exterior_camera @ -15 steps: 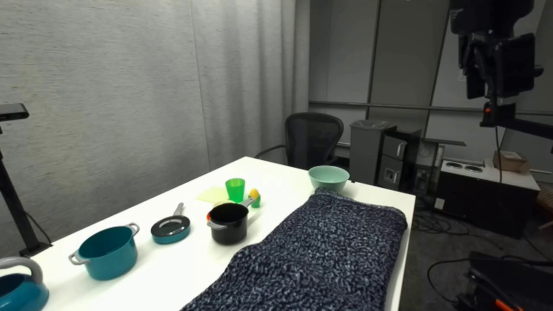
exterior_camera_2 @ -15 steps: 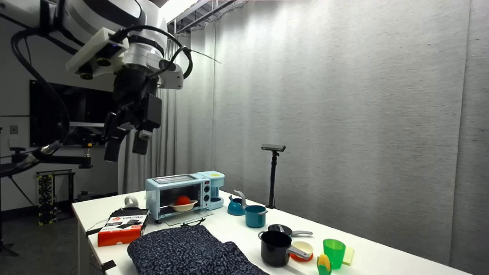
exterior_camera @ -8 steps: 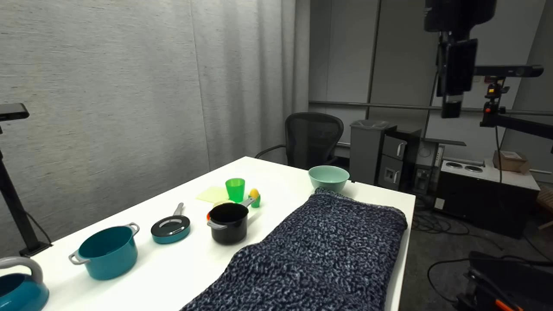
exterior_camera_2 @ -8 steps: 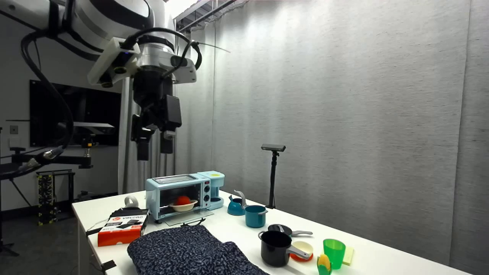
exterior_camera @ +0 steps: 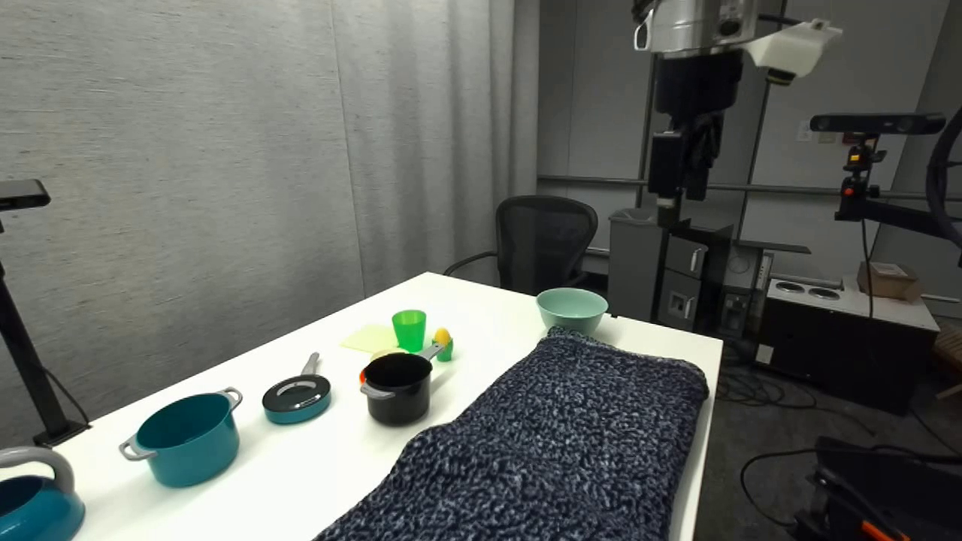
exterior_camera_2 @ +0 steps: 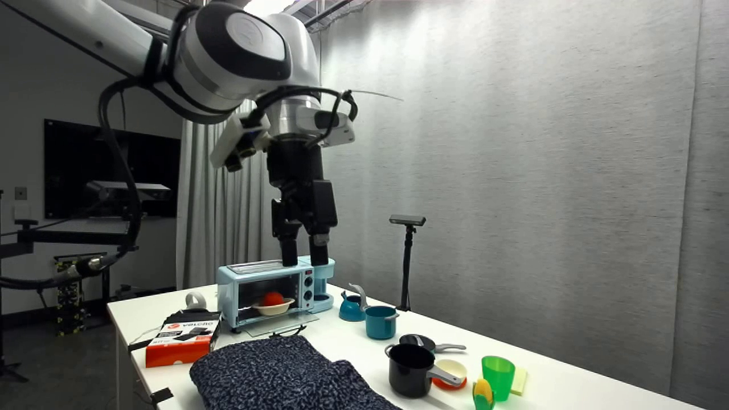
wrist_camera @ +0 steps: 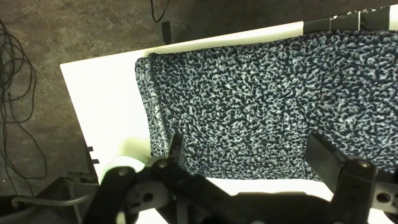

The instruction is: Fold the fleece blanket in half

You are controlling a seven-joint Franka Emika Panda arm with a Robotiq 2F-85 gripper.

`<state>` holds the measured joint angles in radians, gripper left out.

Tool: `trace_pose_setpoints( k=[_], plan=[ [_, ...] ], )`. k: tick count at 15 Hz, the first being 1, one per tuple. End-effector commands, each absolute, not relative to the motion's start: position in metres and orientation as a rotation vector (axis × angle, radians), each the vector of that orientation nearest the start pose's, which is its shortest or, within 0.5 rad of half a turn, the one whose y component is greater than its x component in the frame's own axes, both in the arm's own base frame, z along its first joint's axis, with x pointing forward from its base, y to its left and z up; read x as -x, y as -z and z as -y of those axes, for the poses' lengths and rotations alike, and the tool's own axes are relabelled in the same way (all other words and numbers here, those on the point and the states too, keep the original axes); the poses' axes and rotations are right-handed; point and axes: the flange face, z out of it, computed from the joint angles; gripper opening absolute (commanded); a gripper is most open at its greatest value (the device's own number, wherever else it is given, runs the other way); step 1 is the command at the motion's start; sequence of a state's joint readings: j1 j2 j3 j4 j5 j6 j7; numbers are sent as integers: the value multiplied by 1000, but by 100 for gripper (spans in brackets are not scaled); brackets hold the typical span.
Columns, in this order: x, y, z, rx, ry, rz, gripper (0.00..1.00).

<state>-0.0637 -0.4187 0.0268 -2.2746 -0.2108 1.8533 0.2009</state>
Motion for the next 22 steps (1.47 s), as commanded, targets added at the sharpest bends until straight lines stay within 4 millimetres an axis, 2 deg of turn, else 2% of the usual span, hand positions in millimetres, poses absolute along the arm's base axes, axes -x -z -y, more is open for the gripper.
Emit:
trace_pose_setpoints(
  k=[1,4,9,10,12,14,18,22],
  plan=[
    [-433,-511,36,3325,-21,-311,100],
    [-448,-495,41,3307,-89,-318,100],
    [-451,-498,41,3305,-79,-319,100],
    [-455,-503,39,3302,-6,-331,100],
    [-471,-509,44,3280,207,-469,100],
    [-484,-503,55,3242,324,-623,100],
    [-503,-468,87,3175,377,-947,100],
    [-518,-422,116,3187,269,-1091,100]
  ],
)
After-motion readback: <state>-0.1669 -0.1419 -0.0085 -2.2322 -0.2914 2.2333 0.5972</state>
